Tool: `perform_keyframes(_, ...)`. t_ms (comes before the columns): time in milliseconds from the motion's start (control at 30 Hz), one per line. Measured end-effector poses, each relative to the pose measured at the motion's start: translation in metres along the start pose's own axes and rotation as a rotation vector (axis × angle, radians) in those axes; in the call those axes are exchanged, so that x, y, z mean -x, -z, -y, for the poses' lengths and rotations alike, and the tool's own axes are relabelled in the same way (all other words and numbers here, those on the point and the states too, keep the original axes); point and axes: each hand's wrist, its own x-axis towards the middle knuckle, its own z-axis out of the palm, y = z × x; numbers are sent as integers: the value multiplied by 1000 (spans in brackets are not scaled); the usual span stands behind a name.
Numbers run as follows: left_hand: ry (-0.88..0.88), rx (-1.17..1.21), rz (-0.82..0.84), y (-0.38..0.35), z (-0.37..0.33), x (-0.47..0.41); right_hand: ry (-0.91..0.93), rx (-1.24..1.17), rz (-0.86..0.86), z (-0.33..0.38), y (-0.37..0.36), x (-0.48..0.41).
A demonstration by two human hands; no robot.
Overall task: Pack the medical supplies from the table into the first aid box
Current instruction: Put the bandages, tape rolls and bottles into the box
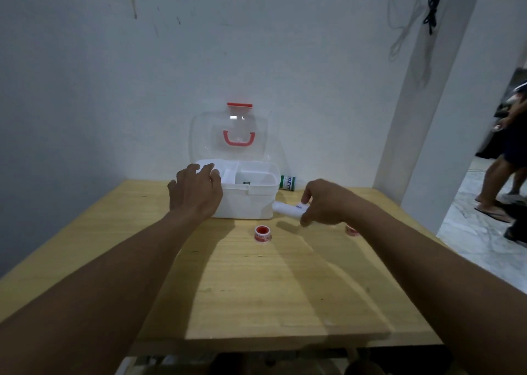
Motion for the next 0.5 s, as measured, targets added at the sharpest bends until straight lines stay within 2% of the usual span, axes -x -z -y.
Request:
perform_keyframes(100, 8, 31, -57, 0, 4, -3, -19, -14, -56, 5, 33, -7)
perform_keyframes(200, -6, 36, -21, -1, 10, -6, -15, -46, -83, 16, 57, -24)
perform_keyframes(333, -26, 53, -6, -2, 12, -6, 74, 67, -92, 40, 60, -57)
perform_keyframes(500, -39, 53, -20, -3, 15, -6, 121, 137, 16, 67, 49, -95)
